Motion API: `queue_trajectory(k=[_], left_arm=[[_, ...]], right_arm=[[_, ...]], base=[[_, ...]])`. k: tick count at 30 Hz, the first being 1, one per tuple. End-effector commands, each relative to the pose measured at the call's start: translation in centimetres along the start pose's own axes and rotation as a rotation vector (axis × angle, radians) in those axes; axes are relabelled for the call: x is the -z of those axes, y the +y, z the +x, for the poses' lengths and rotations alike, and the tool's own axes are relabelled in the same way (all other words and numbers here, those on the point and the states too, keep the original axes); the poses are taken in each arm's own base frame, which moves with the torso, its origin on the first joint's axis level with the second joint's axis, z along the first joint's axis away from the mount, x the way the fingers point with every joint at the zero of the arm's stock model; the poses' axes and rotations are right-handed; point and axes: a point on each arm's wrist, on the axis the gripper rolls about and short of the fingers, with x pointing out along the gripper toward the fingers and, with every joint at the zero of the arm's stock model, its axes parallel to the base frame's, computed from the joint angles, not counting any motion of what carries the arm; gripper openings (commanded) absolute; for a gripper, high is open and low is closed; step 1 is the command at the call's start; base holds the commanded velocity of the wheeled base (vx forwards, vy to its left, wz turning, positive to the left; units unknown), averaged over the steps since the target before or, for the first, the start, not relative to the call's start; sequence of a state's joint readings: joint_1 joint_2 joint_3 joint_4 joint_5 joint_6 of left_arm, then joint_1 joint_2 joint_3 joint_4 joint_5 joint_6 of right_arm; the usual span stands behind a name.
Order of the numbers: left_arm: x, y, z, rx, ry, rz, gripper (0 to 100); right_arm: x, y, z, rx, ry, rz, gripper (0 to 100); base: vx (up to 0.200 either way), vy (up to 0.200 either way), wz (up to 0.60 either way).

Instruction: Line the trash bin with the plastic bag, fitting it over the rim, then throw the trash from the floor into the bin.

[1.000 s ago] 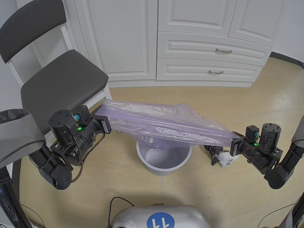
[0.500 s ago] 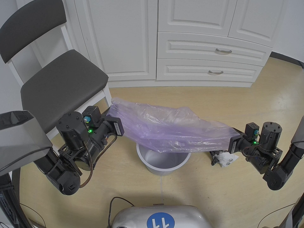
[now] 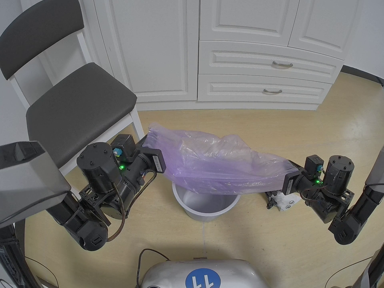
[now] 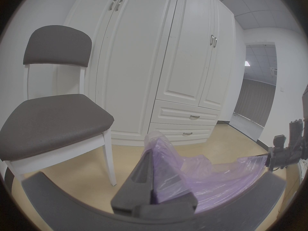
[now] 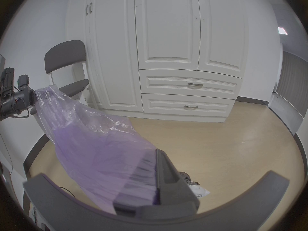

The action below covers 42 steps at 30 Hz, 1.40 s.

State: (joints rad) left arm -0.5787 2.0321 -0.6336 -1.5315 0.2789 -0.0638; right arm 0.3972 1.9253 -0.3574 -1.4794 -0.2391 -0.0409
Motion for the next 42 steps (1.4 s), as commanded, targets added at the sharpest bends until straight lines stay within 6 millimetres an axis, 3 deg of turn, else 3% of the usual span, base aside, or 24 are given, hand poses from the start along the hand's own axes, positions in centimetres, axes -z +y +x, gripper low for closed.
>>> queue_trajectory(k=[1, 11, 42], left_arm=[[0.0, -0.8, -0.3, 0.024, 0.002, -0.004, 0], [-0.1, -3.1, -1.2, 0.064, 0.002, -0.017, 0], [-0.1, -5.2, -2.9, 0.087, 0.021, -0.022, 0]], right_arm=[[-0.1, 0.7, -0.2, -0.015, -0.007, -0.001, 0], [-0.3, 2.0, -0.8, -0.048, -0.018, -0.001, 0], [-0.5, 5.8, -3.4, -0.166, -0.012, -0.02, 0]], base=[[0.0, 0.0, 0.0], [0.0, 0.0, 0.0], [0.0, 0.0, 0.0]])
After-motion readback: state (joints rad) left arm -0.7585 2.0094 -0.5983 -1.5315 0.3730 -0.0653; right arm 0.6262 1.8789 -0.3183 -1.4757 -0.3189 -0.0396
